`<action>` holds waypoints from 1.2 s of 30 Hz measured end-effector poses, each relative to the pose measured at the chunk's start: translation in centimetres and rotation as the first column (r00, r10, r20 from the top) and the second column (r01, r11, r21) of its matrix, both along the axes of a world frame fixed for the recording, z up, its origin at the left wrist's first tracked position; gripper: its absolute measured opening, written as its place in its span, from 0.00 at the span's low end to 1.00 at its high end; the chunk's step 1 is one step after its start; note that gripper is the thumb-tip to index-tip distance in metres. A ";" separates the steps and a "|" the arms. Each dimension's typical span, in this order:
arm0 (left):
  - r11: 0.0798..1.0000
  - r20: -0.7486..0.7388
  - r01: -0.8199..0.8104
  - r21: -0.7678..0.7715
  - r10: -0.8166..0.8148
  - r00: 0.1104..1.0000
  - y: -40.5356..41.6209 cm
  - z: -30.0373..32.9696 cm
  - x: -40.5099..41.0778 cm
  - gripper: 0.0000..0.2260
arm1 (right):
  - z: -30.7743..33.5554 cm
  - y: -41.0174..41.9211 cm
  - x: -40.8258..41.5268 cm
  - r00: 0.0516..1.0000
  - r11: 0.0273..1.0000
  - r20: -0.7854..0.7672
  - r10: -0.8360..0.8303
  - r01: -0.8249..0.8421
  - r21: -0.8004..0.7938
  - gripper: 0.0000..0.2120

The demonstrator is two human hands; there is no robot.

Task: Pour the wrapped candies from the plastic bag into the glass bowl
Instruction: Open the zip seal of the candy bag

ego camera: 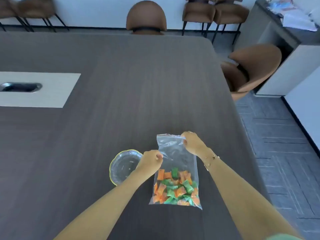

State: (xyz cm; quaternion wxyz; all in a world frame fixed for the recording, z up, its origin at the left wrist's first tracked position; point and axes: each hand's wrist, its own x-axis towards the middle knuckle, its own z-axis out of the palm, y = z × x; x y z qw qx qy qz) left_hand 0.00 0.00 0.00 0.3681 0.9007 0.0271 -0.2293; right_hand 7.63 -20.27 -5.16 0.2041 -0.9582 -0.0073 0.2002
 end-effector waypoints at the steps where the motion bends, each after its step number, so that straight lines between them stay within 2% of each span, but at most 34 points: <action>1: 1.000 -0.013 -0.004 -0.021 0.003 1.000 -0.5 -0.5 0.3 0.14 | -0.4 -0.1 0.4 1.000 1.000 0.006 -0.013 0.013 -0.020 0.19; 5: 0.999 -0.030 0.027 -0.026 -0.027 0.999 -2.0 -1.2 1.1 0.14 | -1.2 -0.3 1.3 1.000 0.996 -0.013 -0.020 0.019 -0.082 0.23; 9: 0.972 -0.038 0.223 0.071 -0.220 0.975 -3.1 -1.6 1.4 0.14 | -1.6 -1.1 1.0 1.000 0.982 -0.010 0.021 -0.022 -0.188 0.16; 11: 0.966 -0.026 0.234 0.110 -0.233 0.972 -3.6 -1.6 1.2 0.14 | -1.1 -1.2 0.5 0.999 0.984 -0.008 0.034 -0.035 -0.174 0.15; 15: 1.000 -0.007 -0.001 -0.025 0.001 1.000 -4.6 -1.6 1.4 0.13 | 0.6 -1.3 -0.8 0.999 1.000 0.029 0.023 -0.023 0.004 0.13; 17: 0.983 -0.029 -0.123 -0.138 0.120 0.992 -5.1 -0.9 1.4 0.12 | 2.1 -1.4 -1.9 0.997 0.997 0.080 0.015 -0.020 0.071 0.13; 19: 0.957 -0.031 -0.195 -0.213 0.193 0.981 -5.6 0.4 1.3 0.16 | 4.0 -1.5 -3.2 0.990 0.993 0.142 0.016 -0.033 0.113 0.14; 22: 0.924 -0.018 -0.295 -0.243 0.300 0.954 -6.2 2.6 1.2 0.21 | 6.6 -1.6 -5.2 0.975 0.991 0.217 0.056 -0.080 0.106 0.13; 25: 0.863 -0.080 -0.413 -0.292 0.408 0.909 -6.2 4.1 0.7 0.19 | 8.5 -1.8 -7.3 0.965 0.991 0.246 0.095 -0.115 0.069 0.12; 27: 0.849 -0.121 -0.442 -0.291 0.425 0.897 -6.0 4.6 0.0 0.17 | 9.5 -1.7 -8.8 0.963 0.990 0.238 0.126 -0.137 0.034 0.13; 31: 0.860 -0.167 -0.420 -0.291 0.386 0.907 -5.4 5.7 -1.9 0.14 | 10.6 -1.2 -11.5 0.971 0.987 0.185 0.152 -0.157 0.016 0.11; 33: 0.883 -0.149 -0.350 -0.312 0.318 0.936 -5.2 6.0 -3.0 0.11 | 11.1 -0.5 -12.4 0.989 0.986 0.134 0.059 -0.079 0.146 0.09; 36: 0.926 -0.039 -0.179 -0.333 0.176 0.984 -4.8 5.8 -4.7 0.09 | 11.7 0.5 -13.2 0.993 0.953 0.102 -0.061 0.028 0.301 0.09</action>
